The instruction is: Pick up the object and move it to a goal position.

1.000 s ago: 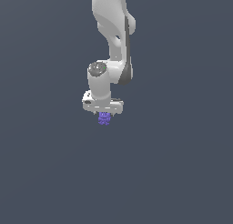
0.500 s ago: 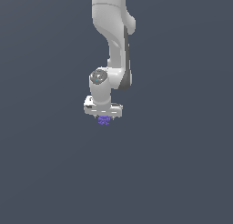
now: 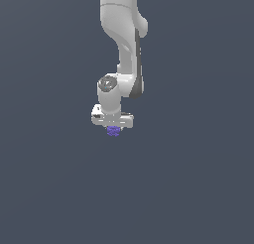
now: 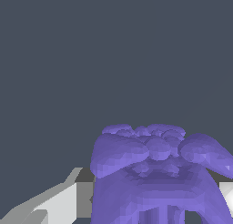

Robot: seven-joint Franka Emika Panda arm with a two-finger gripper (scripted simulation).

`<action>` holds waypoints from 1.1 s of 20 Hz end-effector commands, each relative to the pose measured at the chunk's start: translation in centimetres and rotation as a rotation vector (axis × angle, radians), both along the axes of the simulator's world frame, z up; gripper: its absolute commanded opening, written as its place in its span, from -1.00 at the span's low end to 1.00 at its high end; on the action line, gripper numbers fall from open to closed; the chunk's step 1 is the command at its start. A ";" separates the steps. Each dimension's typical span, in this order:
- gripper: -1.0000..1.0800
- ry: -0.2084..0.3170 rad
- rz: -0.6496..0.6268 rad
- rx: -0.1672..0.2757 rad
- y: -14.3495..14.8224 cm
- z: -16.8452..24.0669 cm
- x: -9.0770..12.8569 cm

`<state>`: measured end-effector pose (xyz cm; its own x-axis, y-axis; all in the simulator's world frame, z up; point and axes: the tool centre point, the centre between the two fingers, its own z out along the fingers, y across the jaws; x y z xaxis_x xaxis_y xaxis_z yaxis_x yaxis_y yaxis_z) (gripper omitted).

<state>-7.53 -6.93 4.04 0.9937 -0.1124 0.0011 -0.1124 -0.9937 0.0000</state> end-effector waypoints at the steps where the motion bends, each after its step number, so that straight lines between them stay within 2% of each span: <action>1: -1.00 0.000 0.000 0.000 0.0 0.0 0.0; 11: -1.00 0.000 0.000 0.000 2.1 2.6 1.0; 22: -1.00 0.000 -0.001 -0.002 8.6 10.9 4.1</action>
